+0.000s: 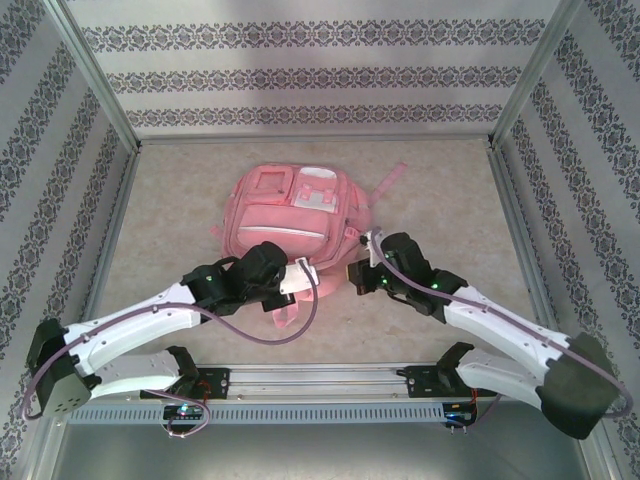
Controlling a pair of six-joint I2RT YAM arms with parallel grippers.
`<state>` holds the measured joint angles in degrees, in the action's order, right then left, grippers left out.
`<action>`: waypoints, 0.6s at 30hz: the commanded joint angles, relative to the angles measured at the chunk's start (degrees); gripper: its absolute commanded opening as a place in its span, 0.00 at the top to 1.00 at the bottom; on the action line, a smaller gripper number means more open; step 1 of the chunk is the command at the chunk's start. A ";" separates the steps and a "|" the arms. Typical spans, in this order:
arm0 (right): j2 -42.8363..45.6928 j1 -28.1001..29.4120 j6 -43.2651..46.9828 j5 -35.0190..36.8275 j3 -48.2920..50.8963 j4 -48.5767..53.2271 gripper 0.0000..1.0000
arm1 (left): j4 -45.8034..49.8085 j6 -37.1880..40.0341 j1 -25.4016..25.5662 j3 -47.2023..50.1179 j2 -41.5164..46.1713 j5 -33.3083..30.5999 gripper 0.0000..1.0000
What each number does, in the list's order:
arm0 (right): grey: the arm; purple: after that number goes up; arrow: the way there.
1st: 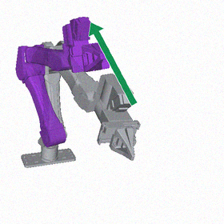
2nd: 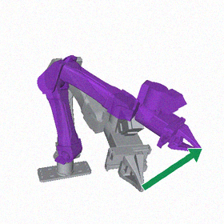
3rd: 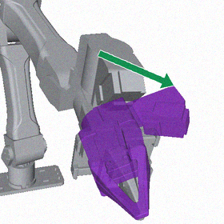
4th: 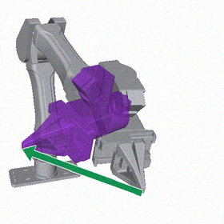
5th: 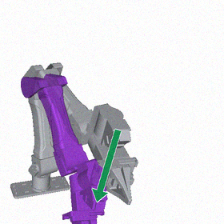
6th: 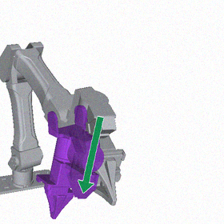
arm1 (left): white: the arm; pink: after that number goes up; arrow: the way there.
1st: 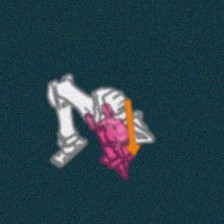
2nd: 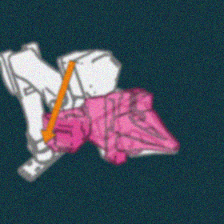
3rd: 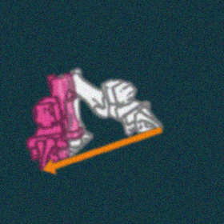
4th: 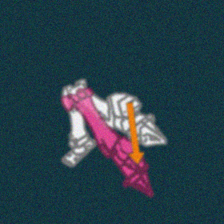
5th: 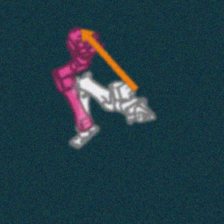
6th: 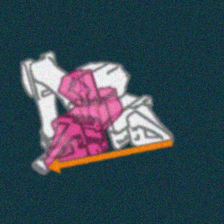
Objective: Pack the student bag
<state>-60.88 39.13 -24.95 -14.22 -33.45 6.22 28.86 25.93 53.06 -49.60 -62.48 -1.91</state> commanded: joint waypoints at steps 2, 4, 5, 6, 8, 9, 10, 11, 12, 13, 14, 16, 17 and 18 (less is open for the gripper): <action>-5.42 0.58 -0.13 -10.90 0.55 -6.11 0.94 | -0.21 1.31 -0.50 -0.45 2.86 3.24 1.00; -8.60 1.03 -0.81 -9.28 -0.15 -8.12 0.90 | 1.07 1.86 -0.42 -0.21 2.52 4.57 1.00; -10.35 1.06 -1.19 -8.50 -0.93 -9.54 0.85 | 1.70 2.58 -0.41 0.05 2.53 5.51 1.00; -12.21 1.03 -1.69 -7.05 -2.06 -10.72 0.78 | 2.10 3.37 -0.28 0.42 2.66 6.16 1.00; -15.30 0.87 -3.07 -5.29 -4.34 -13.83 0.77 | 2.65 5.30 0.26 1.24 3.45 6.73 1.00; -16.65 0.76 -4.15 -5.43 -5.79 -15.60 0.76 | 2.69 6.26 0.61 1.87 4.15 6.96 1.00; -17.49 0.72 -5.02 -5.53 -7.06 -17.10 0.75 | 2.78 7.25 0.85 2.43 4.91 7.13 1.00; -18.07 0.84 -6.14 -6.08 -8.18 -19.19 0.72 | 3.16 8.54 1.27 3.16 5.68 7.06 1.00; -18.29 0.81 -7.31 -6.66 -8.76 -21.78 0.70 | 3.43 9.63 1.70 4.18 6.37 6.57 1.00; -18.54 0.77 -8.33 -6.78 -9.24 -23.33 0.67 | 3.41 10.28 2.09 4.84 6.86 6.26 1.00; -19.05 0.87 -9.08 -7.11 -10.11 -24.10 0.65 | 3.31 10.74 2.35 5.60 7.56 6.15 1.00; -20.72 0.89 -9.86 -9.55 -11.88 -24.24 0.62 | 2.69 11.13 2.45 6.65 8.82 6.52 1.00; -22.07 0.96 -10.60 -11.34 -12.44 -24.72 0.60 | 2.29 11.40 2.48 7.16 9.28 6.57 1.00; -23.47 1.04 -11.55 -13.79 -12.60 -26.13 0.59 | 1.76 11.88 2.48 7.85 9.63 6.33 1.00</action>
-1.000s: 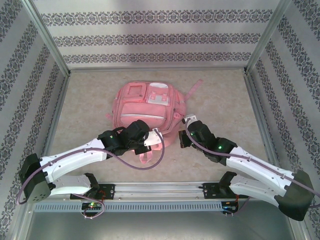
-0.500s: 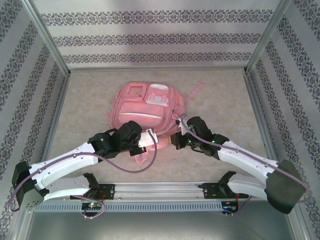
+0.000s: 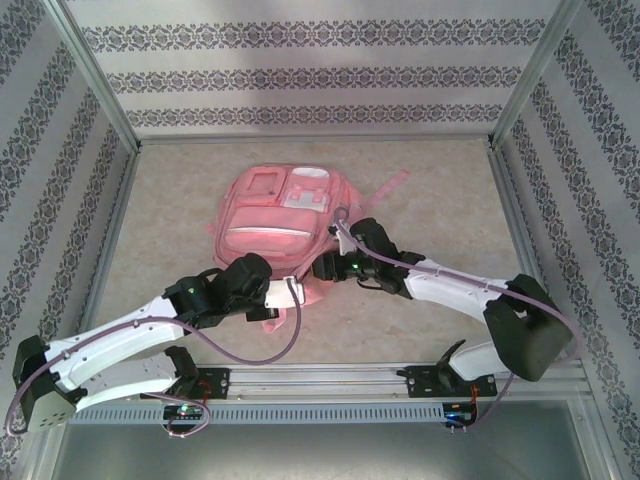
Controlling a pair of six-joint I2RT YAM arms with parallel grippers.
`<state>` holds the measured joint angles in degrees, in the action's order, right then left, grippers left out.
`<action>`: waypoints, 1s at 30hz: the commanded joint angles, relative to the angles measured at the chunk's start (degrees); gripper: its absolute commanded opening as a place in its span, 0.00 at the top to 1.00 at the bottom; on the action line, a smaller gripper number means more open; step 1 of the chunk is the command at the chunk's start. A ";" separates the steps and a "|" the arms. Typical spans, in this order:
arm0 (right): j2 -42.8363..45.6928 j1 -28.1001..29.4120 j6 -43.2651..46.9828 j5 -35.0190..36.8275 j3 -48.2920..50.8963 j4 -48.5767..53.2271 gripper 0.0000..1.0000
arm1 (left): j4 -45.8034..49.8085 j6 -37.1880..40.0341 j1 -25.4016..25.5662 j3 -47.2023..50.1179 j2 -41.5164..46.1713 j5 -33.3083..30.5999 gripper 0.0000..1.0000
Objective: Pack the student bag
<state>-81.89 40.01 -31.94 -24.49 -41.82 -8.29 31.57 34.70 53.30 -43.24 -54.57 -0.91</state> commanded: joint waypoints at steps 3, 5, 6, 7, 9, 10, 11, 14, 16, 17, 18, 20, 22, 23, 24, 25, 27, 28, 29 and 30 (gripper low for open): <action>-6.53 0.99 -7.13 -12.90 -3.67 -17.82 0.57 | -2.71 4.53 2.20 2.77 2.01 3.45 1.00; -8.21 1.87 -8.41 -17.01 -2.50 -21.86 0.54 | -3.48 4.94 2.25 3.08 1.96 2.53 1.00; -8.67 2.37 -8.70 -18.48 -1.54 -23.96 0.54 | -3.70 5.03 2.25 3.16 1.94 2.23 1.00; -8.77 2.66 -8.83 -19.50 -0.69 -25.56 0.54 | -3.64 5.11 2.25 3.17 1.94 2.27 1.00; -7.12 2.86 -7.93 -19.54 1.79 -26.55 0.54 | -3.75 5.12 2.18 3.33 2.11 2.23 1.00; -5.42 2.81 -6.27 -17.90 2.89 -25.01 0.54 | -3.71 5.12 2.30 3.35 2.29 2.24 1.00; -2.52 2.71 -3.62 -14.77 4.28 -21.95 0.55 | -3.72 5.04 2.18 3.39 2.69 2.27 1.00; 6.47 2.81 3.86 -5.31 8.07 -13.28 0.56 | -4.35 4.75 2.16 4.06 4.21 2.36 1.00; 12.25 2.84 7.65 -0.12 9.90 -7.88 0.57 | -5.06 4.39 2.08 4.57 5.02 2.18 1.00; 14.40 2.85 8.95 1.44 10.17 -5.03 0.58 | -5.33 4.17 2.07 4.57 5.32 2.36 1.00; 16.55 3.02 10.24 2.91 10.25 -2.11 0.59 | -5.54 3.85 2.07 4.59 5.47 2.55 1.00; 20.13 3.70 11.67 2.53 10.49 0.80 0.63 | -5.85 3.37 1.99 4.40 5.50 2.88 1.00; 22.14 5.59 11.98 0.67 10.90 1.09 0.67 | -6.27 3.10 1.98 4.33 5.37 3.15 1.00; 22.29 6.80 12.22 0.09 10.61 1.36 0.67 | -6.35 3.01 1.92 4.19 5.28 3.39 1.00; 21.93 8.28 12.58 -0.01 10.15 1.98 0.67 | -6.31 2.93 1.90 4.02 5.03 3.53 1.00; 21.43 9.64 12.91 -0.32 9.77 2.16 0.66 | -6.23 2.88 1.81 3.67 4.92 3.76 1.00; 19.98 11.62 13.14 -0.39 9.40 1.73 0.63 | -5.76 2.62 1.66 3.30 4.81 4.42 1.00; 19.02 12.32 13.09 -0.30 9.24 1.39 0.61 | -5.65 2.57 1.55 3.18 4.88 4.64 1.00; 18.06 12.77 13.14 -0.21 8.98 1.06 0.60 | -5.32 2.57 1.55 3.10 4.92 4.75 1.00; 17.00 13.19 13.20 -0.05 8.65 0.77 0.59 | -5.05 2.49 1.53 2.99 5.06 4.77 1.00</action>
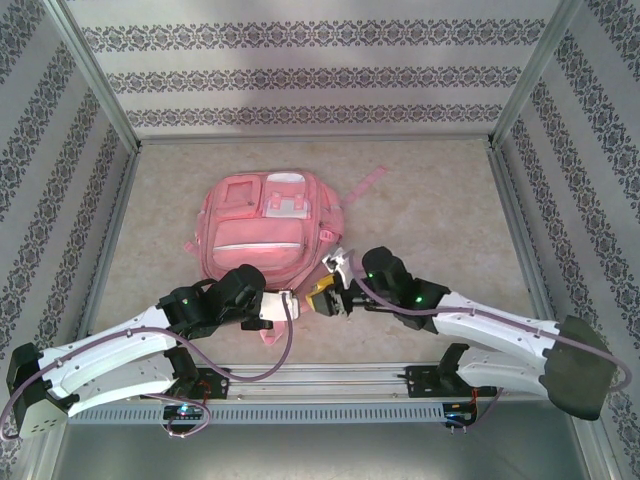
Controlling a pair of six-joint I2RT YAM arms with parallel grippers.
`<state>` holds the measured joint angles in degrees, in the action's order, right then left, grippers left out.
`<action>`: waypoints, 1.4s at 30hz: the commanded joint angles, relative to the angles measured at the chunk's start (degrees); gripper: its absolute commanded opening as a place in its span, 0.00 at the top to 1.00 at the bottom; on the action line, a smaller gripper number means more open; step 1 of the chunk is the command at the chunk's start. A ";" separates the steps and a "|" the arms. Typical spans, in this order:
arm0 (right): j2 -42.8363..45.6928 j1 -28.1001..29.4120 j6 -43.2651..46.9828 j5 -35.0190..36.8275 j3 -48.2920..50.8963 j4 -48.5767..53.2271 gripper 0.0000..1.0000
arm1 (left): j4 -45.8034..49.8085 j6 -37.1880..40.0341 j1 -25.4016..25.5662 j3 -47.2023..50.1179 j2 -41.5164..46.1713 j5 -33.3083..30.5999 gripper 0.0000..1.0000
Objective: Pack the student bag
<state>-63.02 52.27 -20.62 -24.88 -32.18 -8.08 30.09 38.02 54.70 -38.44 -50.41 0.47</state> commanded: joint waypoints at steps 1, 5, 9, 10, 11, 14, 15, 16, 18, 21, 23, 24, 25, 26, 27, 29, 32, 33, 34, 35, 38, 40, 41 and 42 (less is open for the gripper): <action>-2.94 1.23 1.81 0.68 -1.19 0.06 0.59 | -3.33 -0.84 0.06 -1.81 1.09 3.40 1.00; -6.87 1.44 1.99 1.93 -1.94 -1.94 0.58 | -3.19 -1.26 0.06 -1.87 1.87 3.54 1.00; -9.77 1.64 1.47 0.55 -3.52 -4.12 0.58 | -2.97 -1.55 0.06 -1.95 1.81 3.90 1.00; -10.32 1.91 1.46 0.24 -4.13 -4.29 0.58 | -3.06 -1.52 0.06 -1.94 1.71 3.94 1.00; -10.65 2.16 1.46 -0.04 -4.56 -4.47 0.58 | -3.17 -1.53 0.06 -1.97 1.61 3.92 1.00; -10.68 2.80 1.64 -0.18 -5.16 -4.77 0.59 | -3.19 -1.54 0.06 -1.98 1.22 3.90 1.00; -10.27 2.92 1.64 0.01 -5.04 -4.80 0.60 | -3.24 -1.54 0.07 -1.99 1.19 3.84 1.00; -9.82 3.00 1.57 0.09 -4.76 -5.05 0.60 | -3.36 -1.50 0.06 -1.91 1.11 3.91 1.00; -9.40 3.10 1.25 0.23 -4.38 -5.37 0.60 | -3.70 -1.54 0.06 -1.75 1.06 4.01 1.00; -10.70 3.27 0.93 1.06 -4.82 -5.10 0.59 | -4.25 -1.46 0.06 -1.62 0.87 4.12 1.00; -12.35 3.36 0.99 1.69 -5.63 -4.71 0.60 | -4.42 -1.45 0.06 -1.72 0.62 4.21 1.00; -13.24 3.36 0.86 1.78 -6.03 -4.91 0.61 | -4.55 -1.46 0.06 -1.81 0.67 4.20 1.00; -14.07 3.36 0.76 1.65 -6.41 -5.09 0.65 | -4.53 -1.45 0.06 -1.75 0.56 4.19 1.00; -14.83 3.39 0.89 1.36 -6.84 -5.12 0.71 | -4.51 -1.46 0.06 -1.67 0.66 4.11 1.00; -15.45 3.41 1.14 1.41 -7.45 -4.54 0.76 | -4.44 -1.50 0.06 -1.59 0.66 4.02 1.00; -15.68 3.45 1.42 1.74 -7.98 -3.72 0.86 | -4.44 -1.54 0.06 -1.46 0.62 3.95 1.00; -13.36 3.45 2.57 3.64 -7.49 -1.96 1.00 | -4.18 -1.55 0.06 -1.47 0.74 3.67 1.00; -11.84 3.45 2.94 4.82 -6.84 -1.45 1.00 | -4.08 -1.54 0.06 -1.40 0.82 3.68 1.00; -10.43 3.37 3.11 5.74 -6.09 -1.07 1.00 | -3.94 -1.46 0.06 -1.37 0.96 3.66 1.00; -8.82 3.36 3.20 6.58 -5.64 -0.34 1.00 | -3.90 -1.37 0.06 -1.33 1.08 3.53 1.00; -6.14 3.36 4.34 8.99 -6.14 4.24 1.00 | -3.81 -1.11 0.06 -1.32 1.28 3.48 1.00; -6.20 3.15 4.95 11.34 -7.20 7.99 1.00 | -3.72 -0.89 0.06 -1.48 1.15 3.49 1.00; -6.72 2.94 4.82 12.49 -7.84 9.28 1.00 | -3.59 -0.84 0.06 -1.59 1.11 3.56 1.00; -7.55 2.63 4.68 13.94 -8.82 11.35 1.00 | -3.42 -0.84 0.06 -1.84 0.98 3.70 1.00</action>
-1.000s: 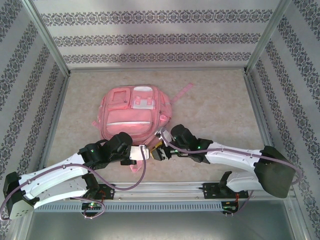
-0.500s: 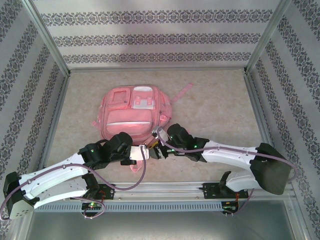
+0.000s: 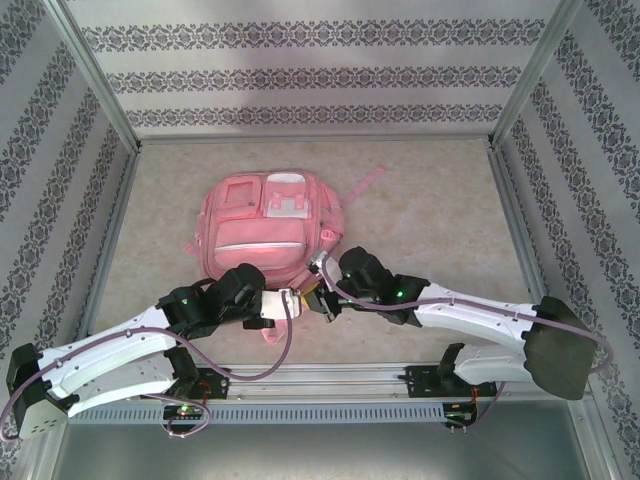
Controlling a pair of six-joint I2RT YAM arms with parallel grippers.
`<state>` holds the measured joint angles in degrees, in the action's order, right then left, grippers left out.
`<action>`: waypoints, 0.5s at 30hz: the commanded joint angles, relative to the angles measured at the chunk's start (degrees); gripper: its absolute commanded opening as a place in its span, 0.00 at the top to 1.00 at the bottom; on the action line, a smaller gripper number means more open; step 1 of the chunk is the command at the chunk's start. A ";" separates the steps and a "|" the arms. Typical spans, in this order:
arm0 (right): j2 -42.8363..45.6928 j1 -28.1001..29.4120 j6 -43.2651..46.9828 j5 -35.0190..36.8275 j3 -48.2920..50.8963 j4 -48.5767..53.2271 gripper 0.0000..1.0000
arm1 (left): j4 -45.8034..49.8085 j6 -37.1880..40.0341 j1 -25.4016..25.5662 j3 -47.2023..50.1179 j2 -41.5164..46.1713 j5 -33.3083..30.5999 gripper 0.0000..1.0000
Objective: Pack the student bag
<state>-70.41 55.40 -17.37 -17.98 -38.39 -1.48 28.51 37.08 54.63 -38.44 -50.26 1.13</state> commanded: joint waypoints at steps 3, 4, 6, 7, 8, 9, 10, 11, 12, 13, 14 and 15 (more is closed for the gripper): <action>-3.93 -0.82 0.51 12.41 -6.38 10.95 1.00 | -1.28 0.02 0.21 -2.22 0.78 3.62 1.00; -5.13 -0.86 0.14 13.38 -7.91 12.96 1.00 | -1.11 0.02 0.21 -2.28 0.71 3.63 1.00; -6.67 -0.72 -0.26 14.03 -9.64 15.05 1.00 | -1.08 0.17 0.21 -2.34 0.83 3.65 1.00; -7.11 -0.73 -1.05 15.59 -10.43 16.36 1.00 | -0.93 0.19 0.21 -2.41 0.77 3.78 1.00; -7.40 -0.79 -1.46 17.21 -10.89 17.61 1.00 | -0.87 0.21 0.21 -2.47 0.68 3.87 1.00; -7.54 -1.02 -1.89 19.27 -11.53 19.10 1.00 | -0.70 0.23 0.21 -2.56 0.56 3.88 1.00; -7.54 -1.20 -2.76 21.73 -11.91 20.43 1.00 | -0.52 0.23 0.21 -2.68 0.40 3.91 1.00; -7.46 -1.69 -3.92 23.50 -12.33 21.95 1.00 | -0.31 0.27 0.21 -2.73 0.34 3.88 1.00; -7.57 -2.60 -4.90 24.25 -12.94 23.80 1.00 | -0.15 0.27 0.23 -2.72 0.34 3.86 1.00; -7.60 -3.59 -5.50 24.81 -13.41 25.35 1.00 | -0.08 0.43 0.29 -2.76 0.47 3.72 1.00; -7.43 -4.31 -5.97 25.95 -13.38 26.38 1.00 | 0.01 0.60 0.30 -2.76 0.57 3.50 1.00; -7.30 -5.01 -6.06 26.63 -13.23 27.13 1.00 | 0.14 0.62 0.30 -2.73 0.67 3.25 1.00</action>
<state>-76.66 55.96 -19.88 -9.82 -51.53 16.64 27.22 37.08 54.59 -38.54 -51.07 0.27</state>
